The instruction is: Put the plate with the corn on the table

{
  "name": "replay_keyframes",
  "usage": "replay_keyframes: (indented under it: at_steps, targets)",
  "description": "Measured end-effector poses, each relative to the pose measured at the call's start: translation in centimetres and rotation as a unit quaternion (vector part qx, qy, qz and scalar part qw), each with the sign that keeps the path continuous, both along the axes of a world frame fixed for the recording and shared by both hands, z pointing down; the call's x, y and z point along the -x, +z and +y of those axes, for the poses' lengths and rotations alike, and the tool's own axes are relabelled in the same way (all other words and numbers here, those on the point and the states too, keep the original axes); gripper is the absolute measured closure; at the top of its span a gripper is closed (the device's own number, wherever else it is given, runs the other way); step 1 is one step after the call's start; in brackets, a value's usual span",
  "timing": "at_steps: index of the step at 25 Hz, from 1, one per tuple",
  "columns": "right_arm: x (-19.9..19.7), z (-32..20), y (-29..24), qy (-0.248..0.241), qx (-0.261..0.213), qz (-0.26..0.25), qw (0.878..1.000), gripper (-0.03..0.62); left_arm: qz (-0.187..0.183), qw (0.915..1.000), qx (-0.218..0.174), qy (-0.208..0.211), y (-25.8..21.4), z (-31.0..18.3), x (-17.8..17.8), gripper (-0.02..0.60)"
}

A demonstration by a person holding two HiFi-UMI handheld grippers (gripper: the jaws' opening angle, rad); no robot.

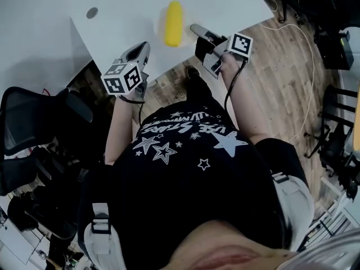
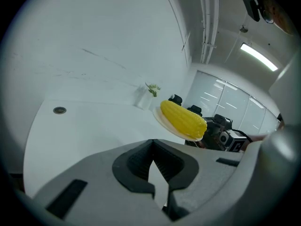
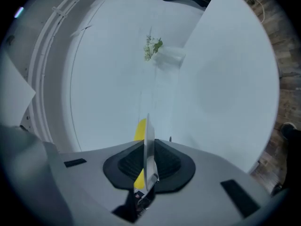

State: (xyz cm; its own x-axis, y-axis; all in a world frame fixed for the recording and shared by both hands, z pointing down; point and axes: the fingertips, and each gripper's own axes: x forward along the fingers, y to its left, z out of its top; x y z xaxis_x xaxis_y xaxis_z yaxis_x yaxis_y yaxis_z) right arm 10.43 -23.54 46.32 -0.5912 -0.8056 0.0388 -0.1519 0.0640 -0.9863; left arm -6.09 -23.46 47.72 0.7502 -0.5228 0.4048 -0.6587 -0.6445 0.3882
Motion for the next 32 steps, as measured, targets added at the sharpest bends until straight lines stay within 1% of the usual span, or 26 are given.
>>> replay_keyframes:
  at_steps: [3, 6, 9, 16, 20, 24, 28, 32]
  targets:
    - [-2.4, -3.1, 0.2, -0.015, 0.003, -0.001, 1.0, 0.553, -0.004, 0.9998, 0.006, -0.016, 0.2, -2.6, -2.2, 0.575]
    - [-5.7, -6.5, 0.6, -0.024, 0.008, -0.005, 1.0, 0.553, -0.006, 0.9993, 0.012, -0.034, 0.5, -5.9, -4.9, 0.575]
    - [-8.5, -9.3, 1.1, -0.03, 0.012, -0.002, 0.999, 0.553, -0.011, 0.9988, 0.011, -0.046, 0.3, -8.5, -7.0, 0.575]
    - [-10.2, -11.1, 2.0, -0.046, 0.006, 0.008, 0.999, 0.553, -0.008, 0.998, 0.003, -0.062, 0.3, -9.9, -8.0, 0.575]
    - [-13.6, -14.6, 3.0, -0.061, -0.001, 0.024, 0.998, 0.553, -0.008, 0.9972, 0.011, -0.074, 1.2, -13.1, -10.5, 0.575]
    - [-16.3, -17.5, 4.4, -0.075, -0.006, 0.025, 0.997, 0.553, -0.01, 0.996, 0.013, -0.088, 2.0, -15.9, -12.7, 0.575]
    - [-17.1, -18.9, 6.4, -0.091, -0.001, 0.033, 0.995, 0.553, -0.011, 0.9944, 0.02, -0.103, 3.1, -16.9, -13.3, 0.575]
    - [-17.5, -20.1, 8.3, -0.101, -0.001, 0.037, 0.994, 0.553, -0.016, 0.9932, 0.034, -0.11, 4.7, -17.6, -13.5, 0.575]
